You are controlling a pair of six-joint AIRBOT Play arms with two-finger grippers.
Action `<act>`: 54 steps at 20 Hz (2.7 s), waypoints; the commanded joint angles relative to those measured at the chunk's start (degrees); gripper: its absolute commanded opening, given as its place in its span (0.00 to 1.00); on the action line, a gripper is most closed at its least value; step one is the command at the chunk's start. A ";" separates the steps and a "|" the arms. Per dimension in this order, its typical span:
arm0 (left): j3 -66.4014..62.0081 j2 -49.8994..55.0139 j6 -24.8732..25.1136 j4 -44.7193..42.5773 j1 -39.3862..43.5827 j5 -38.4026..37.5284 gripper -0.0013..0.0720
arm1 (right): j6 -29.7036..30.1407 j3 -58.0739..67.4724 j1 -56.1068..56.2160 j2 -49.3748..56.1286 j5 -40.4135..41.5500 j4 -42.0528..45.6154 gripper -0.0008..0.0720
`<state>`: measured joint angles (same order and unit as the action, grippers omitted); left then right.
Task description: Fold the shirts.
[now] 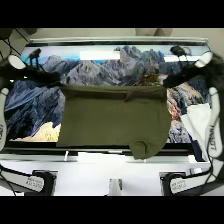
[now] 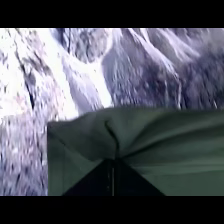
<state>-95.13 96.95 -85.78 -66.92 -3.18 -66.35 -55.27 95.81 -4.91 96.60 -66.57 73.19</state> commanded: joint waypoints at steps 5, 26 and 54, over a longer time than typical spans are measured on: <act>0.37 5.20 -0.44 4.81 -0.59 22.99 0.06 | -10.16 0.07 1.53 5.29 23.98 0.20 0.05; 5.53 6.84 -0.39 2.12 -3.65 -24.52 0.84 | -7.48 -9.20 1.46 0.22 -17.40 2.12 0.68; 54.18 -16.85 2.62 2.93 -3.80 -5.14 0.38 | 1.33 -44.15 -11.32 -32.13 -21.14 6.38 0.83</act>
<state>-41.12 78.89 -82.11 -63.79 -9.41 -75.26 -53.65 53.17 -16.21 64.60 -87.22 78.00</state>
